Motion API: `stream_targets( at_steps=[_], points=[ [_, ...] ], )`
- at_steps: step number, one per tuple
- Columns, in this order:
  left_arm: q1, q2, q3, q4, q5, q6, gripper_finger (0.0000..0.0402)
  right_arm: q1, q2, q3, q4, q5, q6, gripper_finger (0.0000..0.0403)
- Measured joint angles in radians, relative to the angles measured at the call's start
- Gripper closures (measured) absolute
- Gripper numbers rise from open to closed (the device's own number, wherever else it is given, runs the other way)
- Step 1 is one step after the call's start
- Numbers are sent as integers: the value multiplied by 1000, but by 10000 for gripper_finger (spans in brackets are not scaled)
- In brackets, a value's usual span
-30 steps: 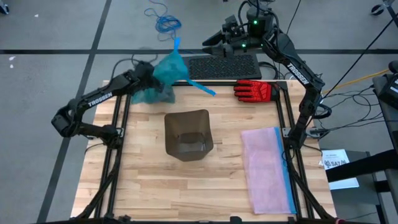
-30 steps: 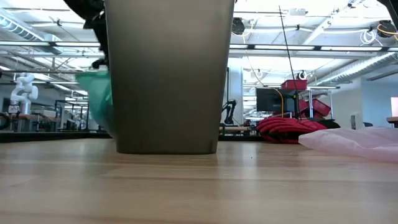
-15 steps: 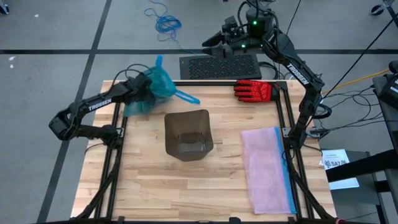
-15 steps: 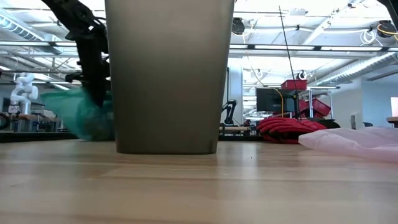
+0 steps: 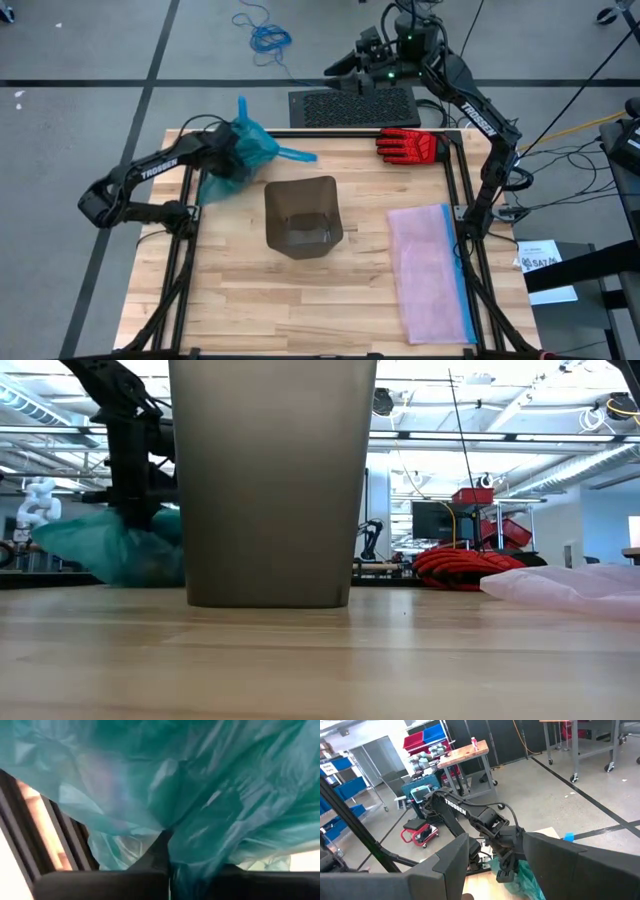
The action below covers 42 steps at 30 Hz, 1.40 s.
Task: Place trash/remove bag and relplace
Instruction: Remove the blue trash bag from the black trash bin
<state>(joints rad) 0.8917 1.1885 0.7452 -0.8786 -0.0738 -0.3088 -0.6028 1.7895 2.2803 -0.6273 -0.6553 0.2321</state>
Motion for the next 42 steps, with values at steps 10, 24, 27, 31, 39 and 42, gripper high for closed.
stream_targets(
  at_steps=[10,24,27,31,39,42],
  points=[
    [-2,-113,81,-97,67,-8,245,22,0,0,0,0,-18,220],
    [-21,-177,315,-112,168,-19,233,22,1,0,-2,4,-35,222],
    [-48,-147,289,-31,171,-19,260,22,1,0,-4,5,-36,235],
    [-67,-74,249,100,174,-19,324,22,1,0,-4,6,-44,268],
    [-67,99,156,139,127,57,398,22,1,0,-8,6,-61,346],
    [-67,128,102,149,97,56,399,22,1,0,-15,6,-61,373]
  ],
)
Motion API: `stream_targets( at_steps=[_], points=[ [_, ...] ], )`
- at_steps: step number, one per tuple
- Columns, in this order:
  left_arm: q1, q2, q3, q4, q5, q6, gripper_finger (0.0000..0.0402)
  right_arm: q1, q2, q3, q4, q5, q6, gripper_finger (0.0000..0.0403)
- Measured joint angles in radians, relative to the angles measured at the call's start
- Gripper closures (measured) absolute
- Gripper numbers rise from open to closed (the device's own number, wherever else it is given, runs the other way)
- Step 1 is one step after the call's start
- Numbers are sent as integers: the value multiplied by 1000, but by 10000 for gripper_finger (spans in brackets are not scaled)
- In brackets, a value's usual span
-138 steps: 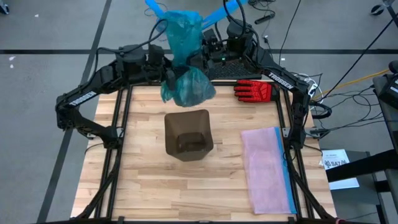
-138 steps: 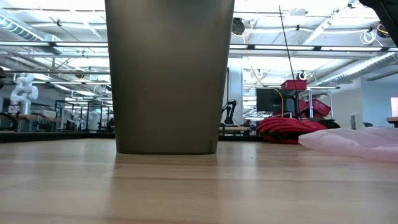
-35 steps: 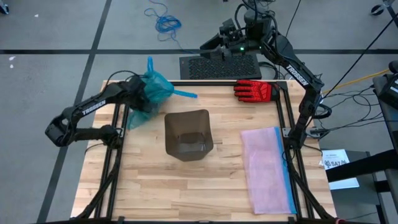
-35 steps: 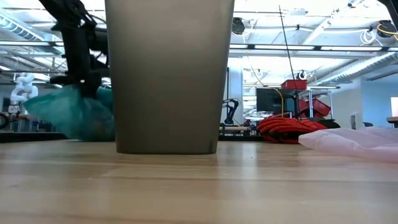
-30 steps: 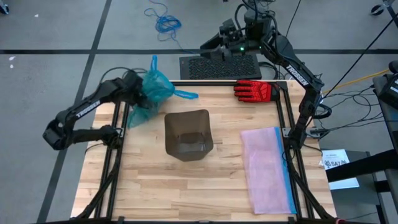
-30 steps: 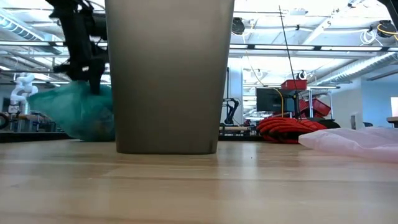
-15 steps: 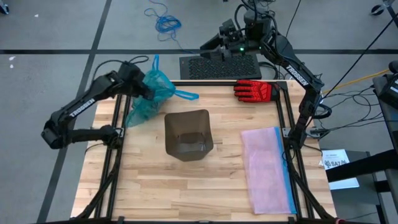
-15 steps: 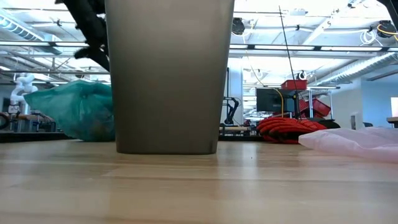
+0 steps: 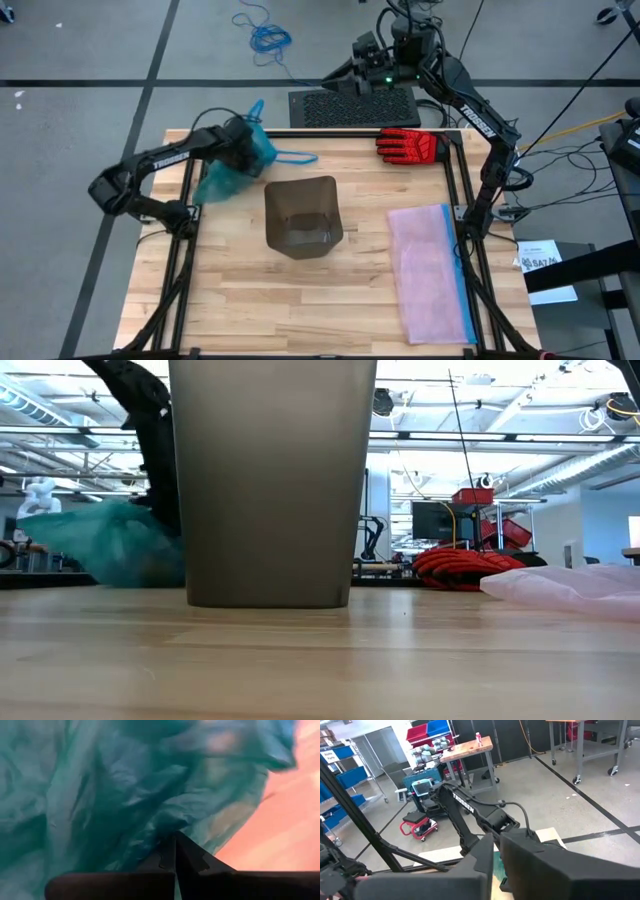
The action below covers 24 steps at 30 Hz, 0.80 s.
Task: Place trash/remove bag and relplace
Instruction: Remove the blue trash bag from the black trash bin
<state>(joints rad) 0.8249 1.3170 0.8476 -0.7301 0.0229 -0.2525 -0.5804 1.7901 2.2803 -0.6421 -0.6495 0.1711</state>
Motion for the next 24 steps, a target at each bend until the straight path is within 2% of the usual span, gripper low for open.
stream_targets(
  at_steps=[5,12,18,22,24],
  points=[
    [11,-3,-67,32,-37,4,400,0,0,0,-19,0,0,401],
    [79,-10,-75,83,-11,27,401,0,0,0,-47,1,-4,395],
    [85,-103,-4,62,57,15,401,0,0,0,-61,1,-7,395],
    [79,-182,66,6,55,-5,401,0,0,0,-81,1,-28,395],
    [75,-213,91,-50,17,-27,401,0,0,0,-88,1,-34,395]
  ],
)
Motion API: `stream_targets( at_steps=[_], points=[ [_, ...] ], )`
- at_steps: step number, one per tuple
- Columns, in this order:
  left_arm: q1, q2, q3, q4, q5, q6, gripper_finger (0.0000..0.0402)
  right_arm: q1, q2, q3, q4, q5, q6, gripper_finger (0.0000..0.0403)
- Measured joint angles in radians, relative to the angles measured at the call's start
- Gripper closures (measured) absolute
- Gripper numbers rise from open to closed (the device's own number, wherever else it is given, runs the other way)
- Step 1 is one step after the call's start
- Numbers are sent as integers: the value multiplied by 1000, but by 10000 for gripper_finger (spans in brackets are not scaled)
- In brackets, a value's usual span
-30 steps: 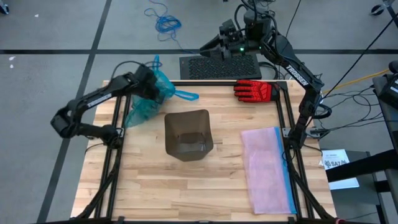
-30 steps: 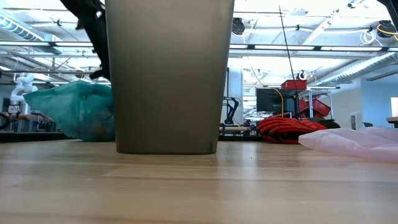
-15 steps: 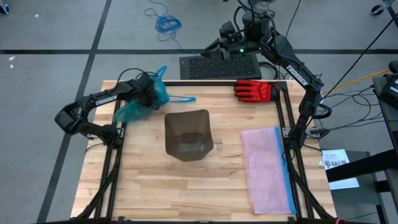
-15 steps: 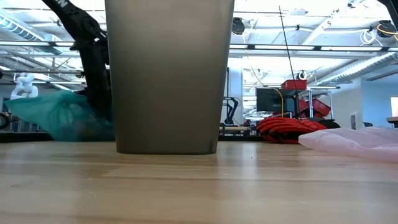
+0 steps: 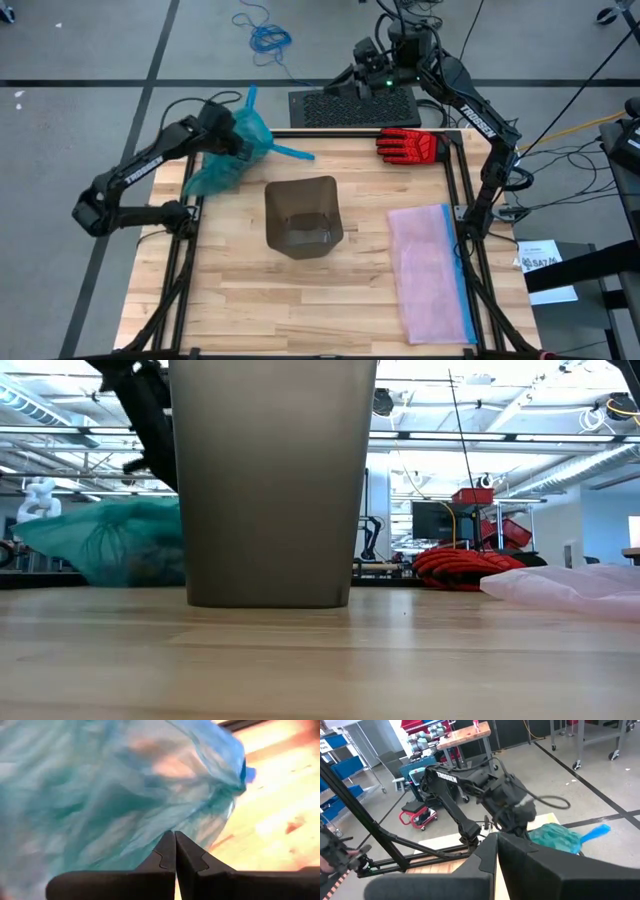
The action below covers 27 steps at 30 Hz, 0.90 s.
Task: Place trash/remove bag and relplace
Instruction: Remove the blue trash bag from the black trash bin
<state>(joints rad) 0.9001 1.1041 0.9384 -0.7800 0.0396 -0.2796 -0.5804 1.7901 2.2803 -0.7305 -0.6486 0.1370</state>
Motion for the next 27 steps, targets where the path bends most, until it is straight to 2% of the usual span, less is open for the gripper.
stream_targets(
  at_steps=[5,13,16,21,27],
  points=[
    [16,-10,-17,-131,-126,-28,401,0,0,0,-2,0,-5,395],
    [56,38,-241,-13,-33,-45,401,0,0,0,-7,0,-26,395],
    [57,46,-285,6,-9,-56,401,0,0,0,-14,0,-30,395],
    [52,4,-242,-3,12,-72,401,0,0,0,-34,-3,-32,395],
    [53,-73,-85,-17,11,-78,402,0,0,0,-93,-18,-59,394]
  ],
)
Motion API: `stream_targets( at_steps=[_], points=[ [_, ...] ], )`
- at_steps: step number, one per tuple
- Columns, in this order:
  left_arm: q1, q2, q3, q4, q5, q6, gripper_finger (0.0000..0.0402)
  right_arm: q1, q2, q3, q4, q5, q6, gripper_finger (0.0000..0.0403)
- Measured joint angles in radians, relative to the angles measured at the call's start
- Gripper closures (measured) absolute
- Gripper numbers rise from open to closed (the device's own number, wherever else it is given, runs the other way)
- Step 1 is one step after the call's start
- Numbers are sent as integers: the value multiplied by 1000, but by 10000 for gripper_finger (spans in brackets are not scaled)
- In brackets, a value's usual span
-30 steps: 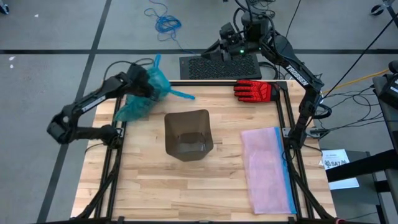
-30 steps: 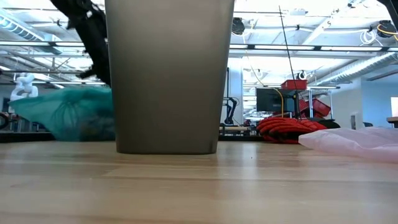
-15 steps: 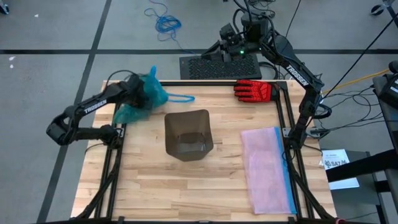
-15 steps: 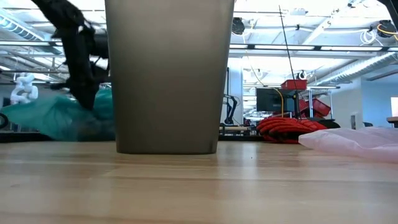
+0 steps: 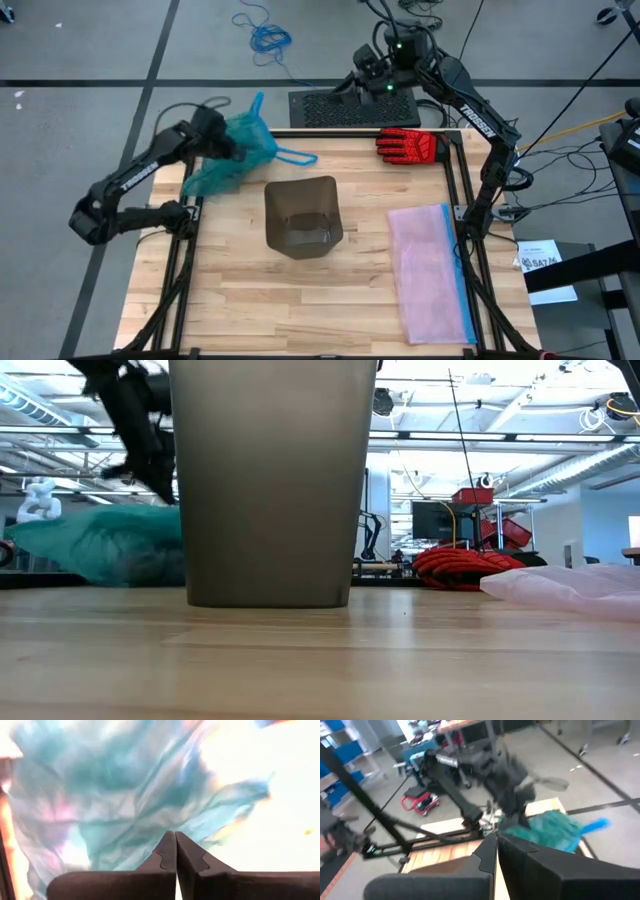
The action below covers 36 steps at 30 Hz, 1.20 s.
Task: Place trash/remove bag and relplace
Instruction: Remove the blue trash bag from the black trash bin, then adjust the black trash bin on the table
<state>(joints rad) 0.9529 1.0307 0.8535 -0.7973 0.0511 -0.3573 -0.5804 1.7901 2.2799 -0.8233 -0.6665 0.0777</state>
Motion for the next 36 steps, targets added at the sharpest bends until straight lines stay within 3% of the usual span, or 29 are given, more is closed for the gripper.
stream_targets(
  at_steps=[10,15,18,21,26,30,36],
  points=[
    [-3,-67,261,-141,1,32,402,55,0,0,-235,-34,-122,394],
    [-14,-103,364,-159,12,33,402,140,7,0,-438,164,-168,394],
    [-13,-121,405,-164,71,33,402,201,30,0,-519,296,-169,386],
    [-14,-124,426,-147,134,26,402,257,67,0,-529,373,-116,359],
    [-13,-136,433,-119,198,53,402,322,142,0,-482,393,-6,285],
    [-14,-139,433,-125,246,73,402,351,204,0,-479,492,12,231],
    [-13,-141,433,-128,251,103,402,352,260,0,-530,638,11,207]
  ],
)
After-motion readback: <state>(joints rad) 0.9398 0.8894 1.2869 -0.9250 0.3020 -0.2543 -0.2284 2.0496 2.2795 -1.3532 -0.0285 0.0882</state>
